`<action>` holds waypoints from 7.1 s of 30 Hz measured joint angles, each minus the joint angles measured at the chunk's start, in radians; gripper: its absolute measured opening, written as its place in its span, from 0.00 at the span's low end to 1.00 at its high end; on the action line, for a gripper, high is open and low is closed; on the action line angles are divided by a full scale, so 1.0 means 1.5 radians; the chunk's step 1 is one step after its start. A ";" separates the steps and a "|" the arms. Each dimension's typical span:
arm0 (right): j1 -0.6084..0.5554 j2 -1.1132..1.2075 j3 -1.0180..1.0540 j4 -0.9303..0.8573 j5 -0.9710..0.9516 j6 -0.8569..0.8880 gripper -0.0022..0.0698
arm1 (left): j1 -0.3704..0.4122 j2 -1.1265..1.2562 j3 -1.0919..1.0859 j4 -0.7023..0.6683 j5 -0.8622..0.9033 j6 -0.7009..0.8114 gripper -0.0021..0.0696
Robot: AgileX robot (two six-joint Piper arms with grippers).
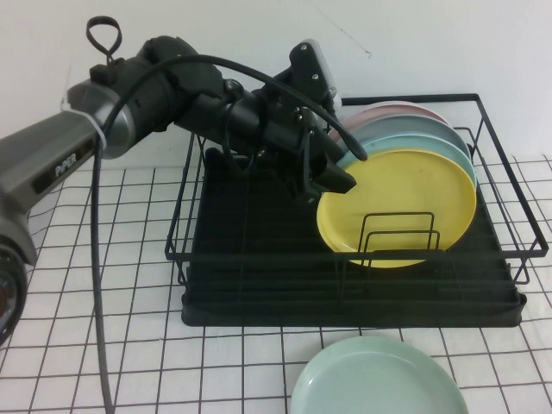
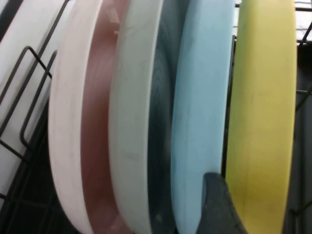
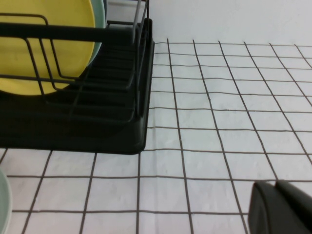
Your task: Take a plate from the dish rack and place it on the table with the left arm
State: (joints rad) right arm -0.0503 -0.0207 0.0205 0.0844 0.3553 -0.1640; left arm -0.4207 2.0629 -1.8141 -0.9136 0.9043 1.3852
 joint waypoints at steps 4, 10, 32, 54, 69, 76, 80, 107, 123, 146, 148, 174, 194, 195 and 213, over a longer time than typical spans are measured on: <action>0.000 0.000 0.000 0.000 0.000 0.000 0.03 | -0.002 0.016 -0.005 -0.008 -0.007 0.011 0.53; 0.000 0.000 0.000 0.000 0.000 0.000 0.03 | -0.002 0.026 -0.007 -0.020 -0.016 0.019 0.48; 0.000 0.000 0.000 0.000 0.000 0.000 0.03 | -0.003 0.033 -0.105 0.031 0.100 -0.015 0.47; 0.000 0.000 0.000 0.000 0.000 0.000 0.03 | -0.008 0.063 -0.105 0.022 0.085 -0.010 0.47; 0.000 0.000 0.000 0.000 0.000 0.000 0.03 | -0.009 0.095 -0.105 0.009 0.050 -0.017 0.22; 0.000 0.000 0.000 0.000 0.000 0.000 0.03 | -0.015 0.083 -0.105 0.020 0.041 -0.042 0.22; 0.000 0.000 0.000 0.000 0.000 0.000 0.03 | -0.016 0.042 -0.105 0.026 0.030 -0.050 0.21; 0.000 0.000 0.000 0.000 0.000 0.000 0.03 | -0.110 -0.263 -0.081 0.275 0.231 -0.686 0.13; 0.000 0.000 0.000 0.000 0.000 0.000 0.03 | -0.229 -0.323 0.379 0.262 -0.014 -0.741 0.13; 0.000 0.000 0.000 0.000 0.000 0.000 0.03 | -0.201 -0.248 0.421 0.244 -0.073 -0.792 0.13; 0.000 0.000 0.000 0.000 0.000 0.000 0.03 | -0.201 -0.237 0.421 0.250 -0.080 -0.792 0.13; 0.000 0.000 0.000 0.000 0.000 0.000 0.03 | -0.168 -0.304 0.421 0.326 -0.090 -0.815 0.92; 0.000 0.000 0.000 0.000 0.000 0.000 0.03 | -0.167 -0.807 0.675 0.420 -0.203 -0.827 0.03; 0.000 0.000 0.000 0.000 0.000 0.000 0.03 | -0.167 -0.831 0.691 0.423 -0.197 -0.827 0.03; 0.000 0.000 0.000 0.000 0.000 0.000 0.03 | -0.167 -0.939 0.815 0.484 -0.197 -0.765 0.03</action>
State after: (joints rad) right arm -0.0503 -0.0207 0.0205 0.0844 0.3553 -0.1640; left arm -0.6709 0.6538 -0.5920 -0.1872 0.6092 0.2384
